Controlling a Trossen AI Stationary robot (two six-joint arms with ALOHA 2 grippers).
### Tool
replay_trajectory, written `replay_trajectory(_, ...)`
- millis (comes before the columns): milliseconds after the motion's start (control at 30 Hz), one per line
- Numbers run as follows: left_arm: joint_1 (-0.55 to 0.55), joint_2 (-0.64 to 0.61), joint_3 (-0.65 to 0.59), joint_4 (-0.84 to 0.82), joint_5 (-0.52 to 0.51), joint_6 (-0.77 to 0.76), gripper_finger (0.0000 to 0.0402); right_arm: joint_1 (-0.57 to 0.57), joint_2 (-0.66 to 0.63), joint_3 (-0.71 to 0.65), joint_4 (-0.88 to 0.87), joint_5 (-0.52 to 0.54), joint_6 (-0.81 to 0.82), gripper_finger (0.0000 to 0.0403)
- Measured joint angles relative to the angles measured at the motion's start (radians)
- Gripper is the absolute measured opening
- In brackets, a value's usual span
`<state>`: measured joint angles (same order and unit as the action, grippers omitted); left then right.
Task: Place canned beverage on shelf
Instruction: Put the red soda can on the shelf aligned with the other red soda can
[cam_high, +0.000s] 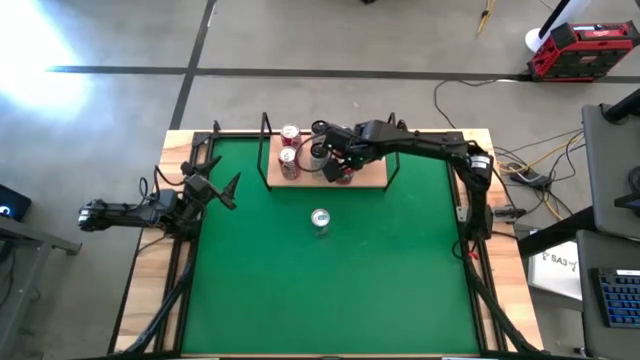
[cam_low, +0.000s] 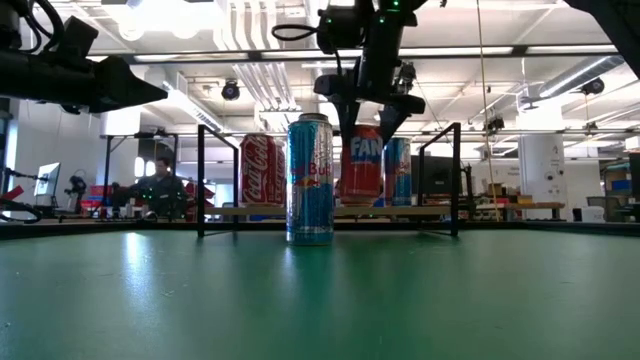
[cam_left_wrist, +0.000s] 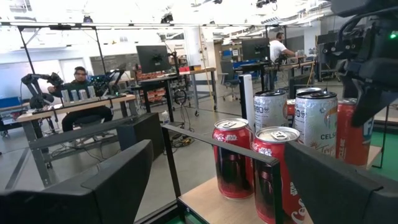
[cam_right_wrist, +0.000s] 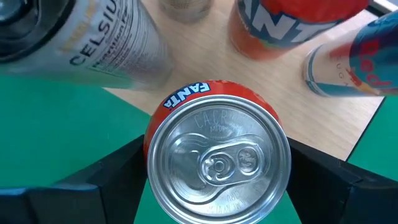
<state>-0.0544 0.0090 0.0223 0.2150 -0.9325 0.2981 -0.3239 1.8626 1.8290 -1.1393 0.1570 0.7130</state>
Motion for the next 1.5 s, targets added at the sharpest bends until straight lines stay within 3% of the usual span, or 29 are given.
replay_trajectory(967, 0.000, 0.000, 0.000, 0.000, 0.000, 0.000, 0.0346, -0.023, -0.002, -0.048, 0.062, 0.031, -0.017, 0.0314)
replay_trajectory(1500, 0.000, 0.000, 0.000, 0.000, 0.000, 0.000, 0.0346, -0.017, -0.001, -0.050, 0.082, 0.072, 0.053, 0.0372)
